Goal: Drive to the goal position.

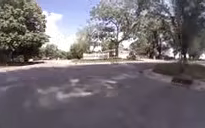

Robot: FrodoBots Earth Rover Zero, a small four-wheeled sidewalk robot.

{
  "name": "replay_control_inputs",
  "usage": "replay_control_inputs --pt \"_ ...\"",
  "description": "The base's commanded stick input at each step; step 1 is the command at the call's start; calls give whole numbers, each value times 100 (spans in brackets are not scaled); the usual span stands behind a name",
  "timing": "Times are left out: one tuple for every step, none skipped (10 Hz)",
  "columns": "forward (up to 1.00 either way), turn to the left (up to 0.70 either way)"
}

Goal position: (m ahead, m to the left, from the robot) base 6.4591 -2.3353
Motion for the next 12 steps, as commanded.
replay_control_inputs --pt "100 0" --pt "100 0" --pt "100 0" --pt "100 0" --pt "100 0" --pt "100 0" --pt "100 0" --pt "100 0" --pt "100 0" --pt "100 0" --pt "100 -8" --pt "100 -33"
